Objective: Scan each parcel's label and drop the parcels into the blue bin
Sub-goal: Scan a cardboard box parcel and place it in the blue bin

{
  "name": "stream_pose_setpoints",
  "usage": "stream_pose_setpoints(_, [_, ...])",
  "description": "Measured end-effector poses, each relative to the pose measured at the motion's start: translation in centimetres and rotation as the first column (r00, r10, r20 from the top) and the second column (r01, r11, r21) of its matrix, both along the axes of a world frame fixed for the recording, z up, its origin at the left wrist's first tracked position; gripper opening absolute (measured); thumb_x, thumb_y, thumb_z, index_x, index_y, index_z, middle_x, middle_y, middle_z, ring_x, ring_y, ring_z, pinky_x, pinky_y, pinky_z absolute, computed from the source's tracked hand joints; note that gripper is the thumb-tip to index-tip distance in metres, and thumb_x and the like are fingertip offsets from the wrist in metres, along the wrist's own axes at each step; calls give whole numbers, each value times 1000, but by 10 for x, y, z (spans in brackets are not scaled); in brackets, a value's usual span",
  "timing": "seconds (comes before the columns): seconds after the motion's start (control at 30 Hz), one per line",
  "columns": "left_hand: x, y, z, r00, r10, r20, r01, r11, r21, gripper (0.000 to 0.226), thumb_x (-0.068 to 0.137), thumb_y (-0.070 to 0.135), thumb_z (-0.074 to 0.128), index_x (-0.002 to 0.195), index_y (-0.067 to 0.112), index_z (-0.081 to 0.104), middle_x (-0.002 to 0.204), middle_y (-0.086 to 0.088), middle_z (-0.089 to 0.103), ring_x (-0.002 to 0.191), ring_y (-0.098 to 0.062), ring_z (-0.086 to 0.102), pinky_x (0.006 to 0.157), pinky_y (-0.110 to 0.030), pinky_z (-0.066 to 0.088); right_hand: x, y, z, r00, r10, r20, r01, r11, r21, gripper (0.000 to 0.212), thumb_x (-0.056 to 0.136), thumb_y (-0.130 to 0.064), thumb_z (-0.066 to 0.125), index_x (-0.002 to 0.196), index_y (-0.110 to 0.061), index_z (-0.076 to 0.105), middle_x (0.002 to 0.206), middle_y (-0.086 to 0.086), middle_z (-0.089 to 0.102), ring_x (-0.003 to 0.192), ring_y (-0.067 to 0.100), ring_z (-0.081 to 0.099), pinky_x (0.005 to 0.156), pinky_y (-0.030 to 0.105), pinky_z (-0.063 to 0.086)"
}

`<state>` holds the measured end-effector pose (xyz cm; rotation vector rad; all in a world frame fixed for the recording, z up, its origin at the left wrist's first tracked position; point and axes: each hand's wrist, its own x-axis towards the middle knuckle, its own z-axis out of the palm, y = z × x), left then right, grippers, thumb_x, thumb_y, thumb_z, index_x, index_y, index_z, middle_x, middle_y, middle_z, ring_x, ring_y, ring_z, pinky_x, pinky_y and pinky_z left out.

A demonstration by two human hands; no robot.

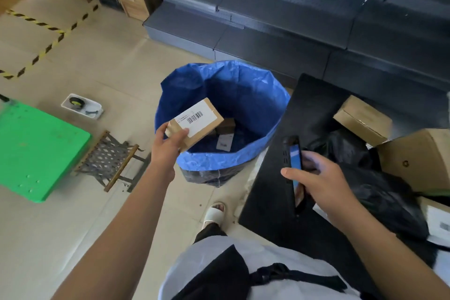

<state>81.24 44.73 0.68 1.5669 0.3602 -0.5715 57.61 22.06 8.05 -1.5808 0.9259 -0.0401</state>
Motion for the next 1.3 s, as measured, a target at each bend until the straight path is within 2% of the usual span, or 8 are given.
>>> stream_pose_setpoints(0.13, [62,-9,-20,986,-161,-35,164,980,114,51,79,30,82,123,36,57,122,5,65,106,-18,66,94,-35,54,26,16,1,995,-95,-3,95,995,36,38,83,-9,82,119,-12,72,99,6,80,80,21,77,60,29,61])
stream_pose_setpoints(0.3, [107,-44,-37,960,-279,3,276,949,155,65,80,20,83,137,29,53,127,5,63,108,-16,64,91,-28,53,38,28,-1,981,-185,-62,184,983,-24,78,55,-56,84,126,-28,69,115,-3,75,106,22,71,92,49,58])
stream_pose_setpoints(0.47, [132,-83,-40,944,-326,50,314,935,163,76,83,34,81,150,30,44,133,8,53,113,-14,57,100,-32,49,28,30,1,955,-294,-41,293,956,-24,57,75,-32,90,127,-22,69,113,1,73,103,25,71,87,49,59])
stream_pose_setpoints(0.67, [92,-110,-37,898,-441,12,436,891,128,36,93,20,66,129,24,62,123,-4,66,91,-13,64,77,-31,51,3,30,12,906,-421,-28,421,907,-4,32,83,-16,82,104,-34,67,105,-3,72,95,19,71,77,37,57])
stream_pose_setpoints(0.77, [42,-127,-32,823,-568,-14,567,821,62,24,93,11,64,115,20,67,105,-7,70,79,-16,64,71,-31,52,-20,28,17,874,-483,-48,482,876,-24,41,82,-21,85,119,-28,68,115,-2,72,105,21,69,88,42,55])
stream_pose_setpoints(0.93, [-52,-168,-1,603,-796,58,795,605,39,17,94,8,64,105,20,69,100,-5,71,90,-19,65,81,-34,52,-75,22,30,816,-577,-21,576,816,-35,57,78,-33,87,130,-24,65,122,-3,70,112,19,66,88,41,56])
stream_pose_setpoints(1.07, [-112,-197,20,260,-948,184,941,291,174,22,93,18,70,113,28,68,110,5,70,102,-7,65,87,-25,52,-126,15,31,743,-669,-17,667,743,-61,96,51,-65,84,137,-29,62,133,2,67,121,30,64,100,59,55])
stream_pose_setpoints(1.3, [-192,-252,28,-181,-974,138,804,-66,591,72,83,46,77,146,34,44,151,-2,38,138,-23,38,115,-40,35,-216,-11,23,730,-683,28,682,730,41,100,46,-65,84,135,-26,63,128,3,71,118,31,67,99,60,56])
